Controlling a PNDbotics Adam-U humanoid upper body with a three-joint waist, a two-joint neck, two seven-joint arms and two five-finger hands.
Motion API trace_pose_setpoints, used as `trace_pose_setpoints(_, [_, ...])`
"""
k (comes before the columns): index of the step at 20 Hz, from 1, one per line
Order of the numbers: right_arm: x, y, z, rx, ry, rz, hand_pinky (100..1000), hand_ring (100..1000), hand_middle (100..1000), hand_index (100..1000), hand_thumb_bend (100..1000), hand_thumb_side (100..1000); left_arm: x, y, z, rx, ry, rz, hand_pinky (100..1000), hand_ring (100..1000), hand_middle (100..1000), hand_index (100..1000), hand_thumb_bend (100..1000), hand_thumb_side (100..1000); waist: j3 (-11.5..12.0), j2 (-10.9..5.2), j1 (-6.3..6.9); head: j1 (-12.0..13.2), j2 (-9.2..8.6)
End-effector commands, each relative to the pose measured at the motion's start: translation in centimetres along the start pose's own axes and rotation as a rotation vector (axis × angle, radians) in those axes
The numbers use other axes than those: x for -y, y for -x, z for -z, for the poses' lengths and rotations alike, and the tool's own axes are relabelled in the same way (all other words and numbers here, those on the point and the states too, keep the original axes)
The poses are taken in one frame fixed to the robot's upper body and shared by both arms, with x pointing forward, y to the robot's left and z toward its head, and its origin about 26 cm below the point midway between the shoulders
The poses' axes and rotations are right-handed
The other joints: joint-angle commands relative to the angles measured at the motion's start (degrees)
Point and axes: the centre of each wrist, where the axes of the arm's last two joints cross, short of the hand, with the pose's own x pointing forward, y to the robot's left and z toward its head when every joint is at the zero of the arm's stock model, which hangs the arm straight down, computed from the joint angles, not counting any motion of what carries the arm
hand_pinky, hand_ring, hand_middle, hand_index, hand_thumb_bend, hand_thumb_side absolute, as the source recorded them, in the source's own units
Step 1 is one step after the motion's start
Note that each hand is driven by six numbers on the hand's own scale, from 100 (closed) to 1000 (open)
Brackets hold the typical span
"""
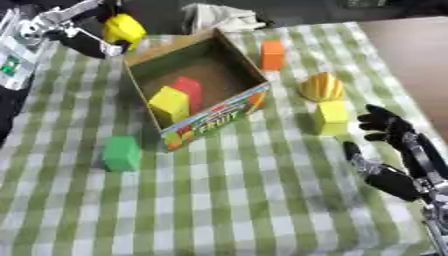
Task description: Pick up objects on the table and place them in the box.
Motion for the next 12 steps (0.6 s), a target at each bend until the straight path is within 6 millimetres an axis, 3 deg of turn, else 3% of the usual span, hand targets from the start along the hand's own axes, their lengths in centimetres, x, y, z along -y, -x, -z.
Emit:
trace_pose_setpoints(1, [0.2,-0.3,0.2,0.019,-0.002,0.003,739,800,781,932,317,329,0.2,-1.6,2.1,0.073,0.030,0.040,623,580,567,729,295,100,-0.17,-1.00,-0.14,0.27,0.27])
trace_pose_setpoints(5, [0.1,-0.3,0.3,0.020,-0.004,0.006,739,800,781,932,317,329,2.8,-2.6,3.6,0.110,0.097,0.031,686,684,684,799,387,120,-0.47,-0.93,-0.12,0.07,0.27])
trace_pose_setpoints(10, [0.2,-0.3,0.3,0.019,-0.001,0.005,739,799,780,933,317,328,4.0,-2.4,3.4,0.116,0.123,0.037,734,756,782,867,630,393,-0.51,-0.91,-0.09,-0.21,0.27])
trace_pose_setpoints(12, [0.2,-0.3,0.2,0.018,0.000,0.004,739,799,780,933,317,329,3.1,-2.3,2.9,0.121,0.099,0.048,741,759,789,870,657,434,-0.38,-0.92,-0.04,-0.42,0.27])
